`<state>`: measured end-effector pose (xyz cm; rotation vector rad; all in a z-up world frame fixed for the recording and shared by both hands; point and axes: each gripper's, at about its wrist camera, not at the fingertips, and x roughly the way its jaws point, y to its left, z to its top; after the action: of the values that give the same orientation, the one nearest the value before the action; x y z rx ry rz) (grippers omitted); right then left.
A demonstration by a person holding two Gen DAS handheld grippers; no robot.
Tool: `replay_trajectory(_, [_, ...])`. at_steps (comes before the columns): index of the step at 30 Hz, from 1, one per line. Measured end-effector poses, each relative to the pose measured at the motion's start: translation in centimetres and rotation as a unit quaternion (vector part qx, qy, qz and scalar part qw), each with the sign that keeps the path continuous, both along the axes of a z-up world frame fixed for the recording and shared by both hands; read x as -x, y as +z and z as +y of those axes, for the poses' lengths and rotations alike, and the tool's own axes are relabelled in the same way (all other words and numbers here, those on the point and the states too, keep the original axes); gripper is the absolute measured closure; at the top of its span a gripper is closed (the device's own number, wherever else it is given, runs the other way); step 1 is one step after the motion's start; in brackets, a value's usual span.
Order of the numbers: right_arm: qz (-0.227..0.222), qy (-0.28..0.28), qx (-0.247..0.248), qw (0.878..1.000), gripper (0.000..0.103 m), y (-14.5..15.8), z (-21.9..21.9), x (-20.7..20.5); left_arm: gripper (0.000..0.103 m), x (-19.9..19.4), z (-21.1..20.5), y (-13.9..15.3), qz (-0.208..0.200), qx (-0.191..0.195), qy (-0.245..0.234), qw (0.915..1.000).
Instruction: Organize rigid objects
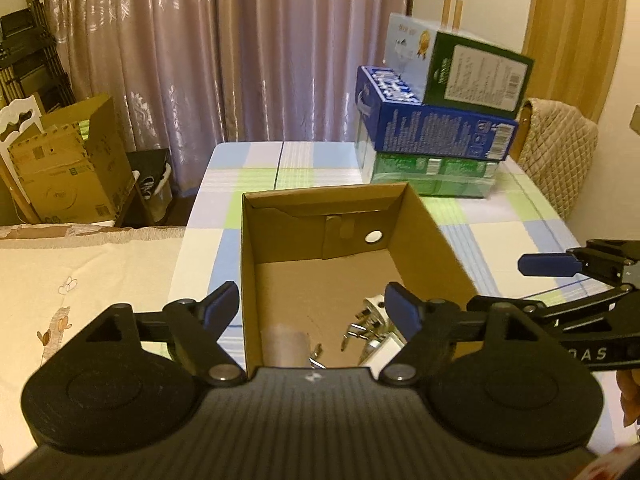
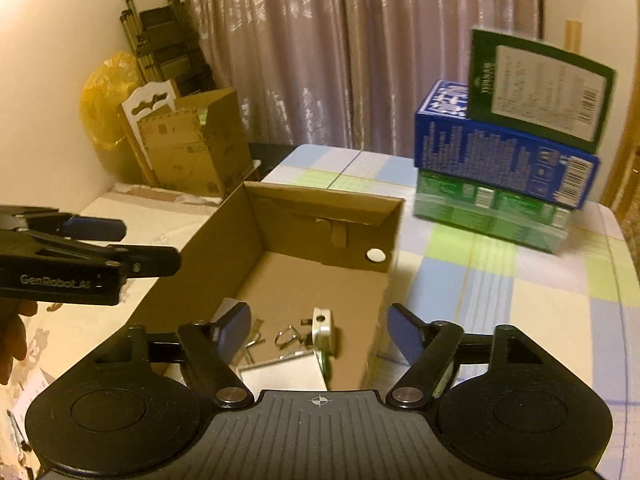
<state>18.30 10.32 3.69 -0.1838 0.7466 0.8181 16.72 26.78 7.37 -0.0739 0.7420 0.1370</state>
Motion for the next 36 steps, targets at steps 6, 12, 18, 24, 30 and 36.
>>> replay_trajectory(6, [0.006,-0.022,-0.021,1.0,0.023,1.4,-3.0,2.9,0.017,4.7,-1.5,1.2,-0.019,-0.01,0.017,0.9996])
replay_trajectory(12, [0.004,-0.03,-0.02,0.999,0.021,2.1,-4.8,5.9,0.015,8.8,-3.4,1.4,-0.027,-0.017,0.03,0.999])
replay_trajectory(18, [0.021,-0.055,-0.028,0.998,0.02,2.1,-7.4,8.3,0.006,12.0,-4.8,1.9,-0.027,-0.019,0.057,0.9978])
replay_trajectory(24, [0.043,-0.074,-0.026,0.996,0.02,1.5,-9.6,10.6,0.006,14.6,-5.5,1.7,-0.016,0.0,0.061,0.998])
replay_trajectory(30, [0.045,-0.085,-0.019,0.995,0.02,0.9,-11.1,12.8,0.006,16.6,-6.3,0.5,0.0,0.029,0.069,0.9972])
replay_trajectory(36, [0.039,-0.09,-0.012,0.995,0.02,0.5,-12.0,14.4,0.006,18.5,-6.9,-0.3,-0.004,0.04,0.078,0.9961])
